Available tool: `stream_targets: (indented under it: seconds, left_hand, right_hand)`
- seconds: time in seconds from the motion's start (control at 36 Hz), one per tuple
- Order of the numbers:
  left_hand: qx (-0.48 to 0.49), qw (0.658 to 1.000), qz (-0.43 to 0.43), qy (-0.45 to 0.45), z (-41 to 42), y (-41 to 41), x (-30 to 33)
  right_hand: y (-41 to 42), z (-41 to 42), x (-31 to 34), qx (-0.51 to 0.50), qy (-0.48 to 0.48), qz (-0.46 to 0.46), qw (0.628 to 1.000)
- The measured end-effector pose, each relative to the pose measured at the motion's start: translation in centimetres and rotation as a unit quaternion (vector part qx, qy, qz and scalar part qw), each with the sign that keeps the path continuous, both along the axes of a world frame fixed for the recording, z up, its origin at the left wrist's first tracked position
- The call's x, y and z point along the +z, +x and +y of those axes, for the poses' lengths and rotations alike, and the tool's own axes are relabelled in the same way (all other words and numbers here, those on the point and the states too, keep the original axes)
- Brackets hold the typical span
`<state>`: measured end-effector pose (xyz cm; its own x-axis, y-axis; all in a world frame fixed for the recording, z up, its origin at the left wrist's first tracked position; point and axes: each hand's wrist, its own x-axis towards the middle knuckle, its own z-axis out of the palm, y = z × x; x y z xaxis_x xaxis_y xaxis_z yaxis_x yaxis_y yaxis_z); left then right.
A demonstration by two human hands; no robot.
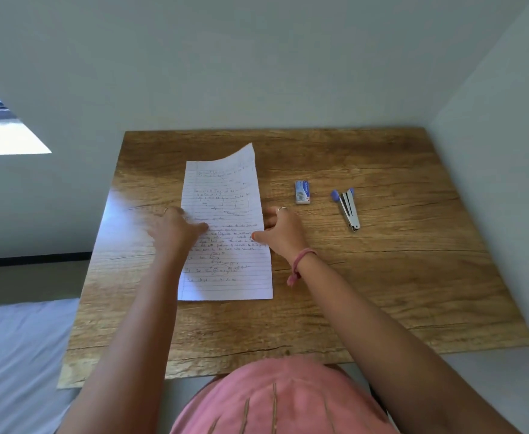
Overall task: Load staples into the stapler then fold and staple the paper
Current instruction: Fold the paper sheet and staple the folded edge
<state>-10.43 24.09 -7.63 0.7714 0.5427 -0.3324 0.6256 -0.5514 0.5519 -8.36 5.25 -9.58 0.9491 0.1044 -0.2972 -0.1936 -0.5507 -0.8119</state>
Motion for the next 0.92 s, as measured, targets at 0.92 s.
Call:
stream_targets:
  seconds: [0.92]
  left_hand:
    - [-0.154, 0.861, -0.138, -0.464, -1.0, 0.9, 4.1]
  right_hand:
    - [3.0, -12.1, 5.3, 0.006, 0.319, 0.138, 0.938]
